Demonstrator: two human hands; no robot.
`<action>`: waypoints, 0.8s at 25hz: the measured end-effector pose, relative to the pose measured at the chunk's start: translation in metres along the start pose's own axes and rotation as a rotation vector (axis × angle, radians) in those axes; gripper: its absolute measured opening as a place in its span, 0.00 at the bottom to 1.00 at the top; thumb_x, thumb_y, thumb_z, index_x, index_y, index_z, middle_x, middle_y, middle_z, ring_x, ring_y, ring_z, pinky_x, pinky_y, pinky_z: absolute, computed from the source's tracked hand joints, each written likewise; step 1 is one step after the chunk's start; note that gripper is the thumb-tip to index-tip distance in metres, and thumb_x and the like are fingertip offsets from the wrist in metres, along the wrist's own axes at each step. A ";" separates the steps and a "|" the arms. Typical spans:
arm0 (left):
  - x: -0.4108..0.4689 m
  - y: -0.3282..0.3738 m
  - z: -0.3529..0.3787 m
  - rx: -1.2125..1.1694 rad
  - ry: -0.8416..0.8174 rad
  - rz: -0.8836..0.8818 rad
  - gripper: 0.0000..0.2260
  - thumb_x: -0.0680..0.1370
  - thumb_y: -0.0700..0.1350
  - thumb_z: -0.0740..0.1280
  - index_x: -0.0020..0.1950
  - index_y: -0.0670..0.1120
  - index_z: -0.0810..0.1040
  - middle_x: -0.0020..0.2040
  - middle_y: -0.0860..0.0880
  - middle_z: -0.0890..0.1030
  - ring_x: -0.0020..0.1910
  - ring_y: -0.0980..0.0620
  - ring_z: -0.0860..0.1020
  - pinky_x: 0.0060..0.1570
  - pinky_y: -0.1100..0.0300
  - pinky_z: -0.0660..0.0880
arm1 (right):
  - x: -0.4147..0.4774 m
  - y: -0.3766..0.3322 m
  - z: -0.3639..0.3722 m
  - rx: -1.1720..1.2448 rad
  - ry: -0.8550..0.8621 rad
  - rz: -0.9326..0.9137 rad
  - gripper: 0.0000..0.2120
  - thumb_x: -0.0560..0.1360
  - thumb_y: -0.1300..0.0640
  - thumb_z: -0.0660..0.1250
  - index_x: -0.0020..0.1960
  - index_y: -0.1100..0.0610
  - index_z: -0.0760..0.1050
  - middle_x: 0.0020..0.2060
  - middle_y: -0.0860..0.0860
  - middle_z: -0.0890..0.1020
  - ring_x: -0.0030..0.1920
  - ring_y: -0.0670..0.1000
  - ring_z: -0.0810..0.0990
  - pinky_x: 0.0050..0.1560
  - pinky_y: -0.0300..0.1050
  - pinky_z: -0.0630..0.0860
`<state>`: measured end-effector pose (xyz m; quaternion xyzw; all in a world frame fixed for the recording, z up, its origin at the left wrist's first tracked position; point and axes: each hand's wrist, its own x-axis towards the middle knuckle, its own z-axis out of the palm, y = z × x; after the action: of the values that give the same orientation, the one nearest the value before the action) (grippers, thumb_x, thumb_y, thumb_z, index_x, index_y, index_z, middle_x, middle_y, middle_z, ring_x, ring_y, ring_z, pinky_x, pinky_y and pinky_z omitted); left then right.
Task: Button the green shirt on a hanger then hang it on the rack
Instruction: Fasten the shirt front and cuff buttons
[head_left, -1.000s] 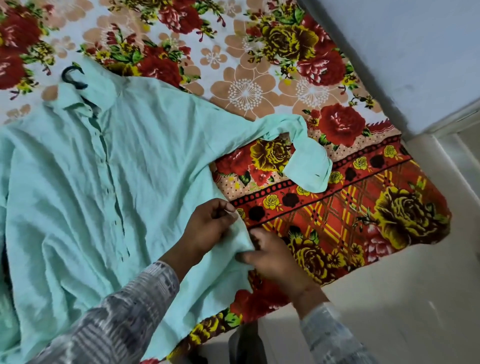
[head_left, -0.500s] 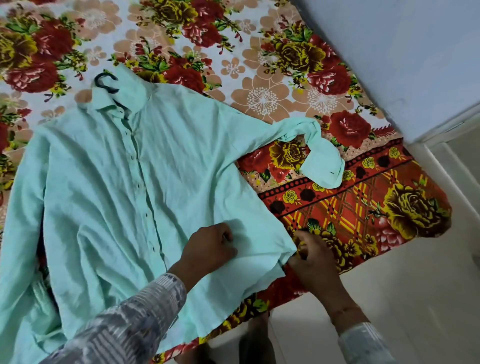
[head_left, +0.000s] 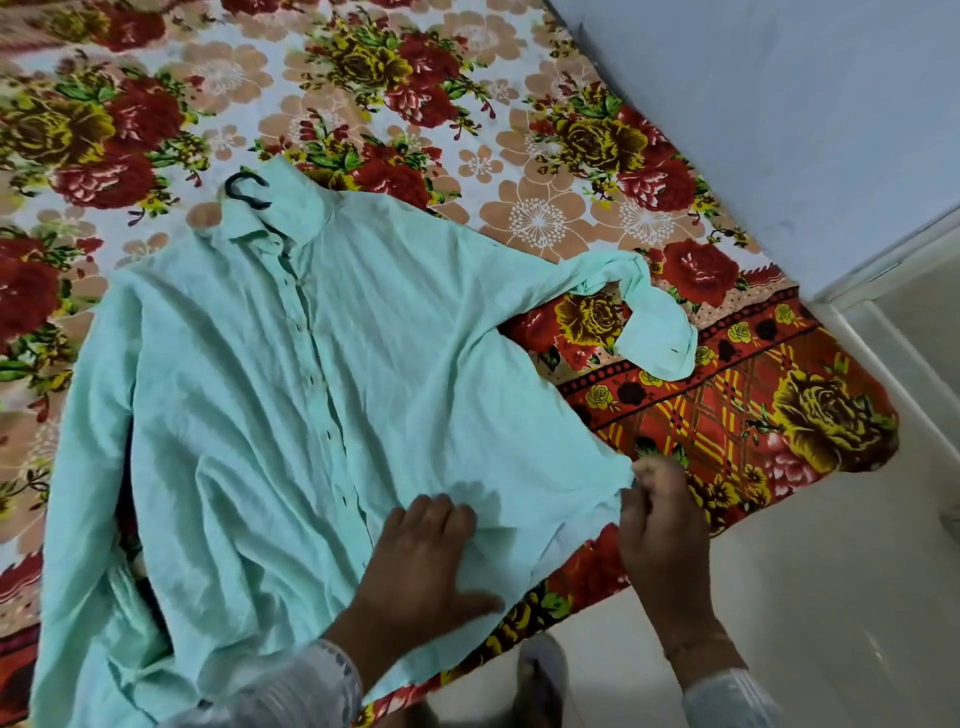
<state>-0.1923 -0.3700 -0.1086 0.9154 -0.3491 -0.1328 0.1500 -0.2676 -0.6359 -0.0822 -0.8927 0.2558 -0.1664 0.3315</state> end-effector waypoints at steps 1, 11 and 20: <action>-0.008 0.006 0.006 0.031 -0.006 0.087 0.35 0.62 0.76 0.70 0.55 0.51 0.77 0.48 0.51 0.79 0.46 0.47 0.79 0.44 0.50 0.78 | -0.004 0.011 0.006 -0.085 -0.053 -0.108 0.12 0.81 0.64 0.68 0.64 0.57 0.75 0.47 0.51 0.80 0.46 0.51 0.80 0.45 0.45 0.77; -0.011 -0.013 -0.003 -0.385 -0.410 -0.175 0.10 0.71 0.47 0.79 0.52 0.52 0.90 0.38 0.64 0.81 0.43 0.66 0.81 0.42 0.79 0.67 | 0.022 0.028 0.034 0.033 -0.287 0.427 0.08 0.71 0.65 0.69 0.43 0.52 0.81 0.44 0.55 0.84 0.45 0.57 0.82 0.42 0.47 0.77; -0.024 -0.007 -0.012 -0.175 -0.596 -0.227 0.10 0.69 0.55 0.80 0.46 0.55 0.86 0.38 0.60 0.80 0.41 0.61 0.78 0.40 0.68 0.71 | 0.023 0.071 -0.021 -0.186 -0.027 0.098 0.15 0.71 0.77 0.64 0.50 0.61 0.79 0.50 0.59 0.81 0.49 0.59 0.79 0.49 0.46 0.70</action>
<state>-0.2009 -0.3465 -0.0971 0.8530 -0.2609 -0.4399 0.1035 -0.2836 -0.7058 -0.1119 -0.9083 0.3089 -0.1133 0.2583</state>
